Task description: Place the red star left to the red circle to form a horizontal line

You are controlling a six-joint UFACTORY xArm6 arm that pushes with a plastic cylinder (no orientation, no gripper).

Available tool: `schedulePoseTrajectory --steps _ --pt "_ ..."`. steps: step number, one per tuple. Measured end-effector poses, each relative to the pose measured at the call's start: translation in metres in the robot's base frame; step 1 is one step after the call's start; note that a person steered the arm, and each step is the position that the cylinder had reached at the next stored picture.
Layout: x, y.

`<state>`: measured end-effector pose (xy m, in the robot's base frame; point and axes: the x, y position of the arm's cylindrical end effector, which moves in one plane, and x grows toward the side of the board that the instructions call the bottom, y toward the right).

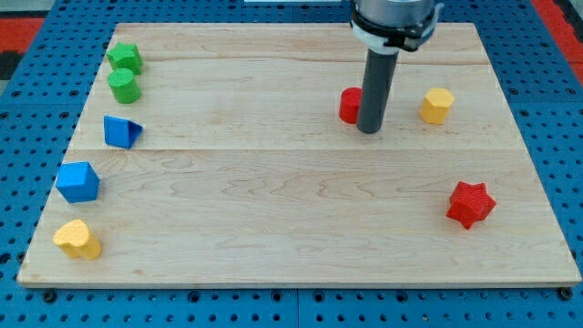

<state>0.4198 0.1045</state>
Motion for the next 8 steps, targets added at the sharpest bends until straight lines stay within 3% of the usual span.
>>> schedulePoseTrajectory --steps 2,3,4,5,6,7,8 --pt "0.072 0.195" --pt "0.119 0.135" --pt "0.086 0.026" --pt "0.107 -0.015" --pt "0.139 0.021" --pt "0.172 -0.022" --pt "0.161 -0.064"
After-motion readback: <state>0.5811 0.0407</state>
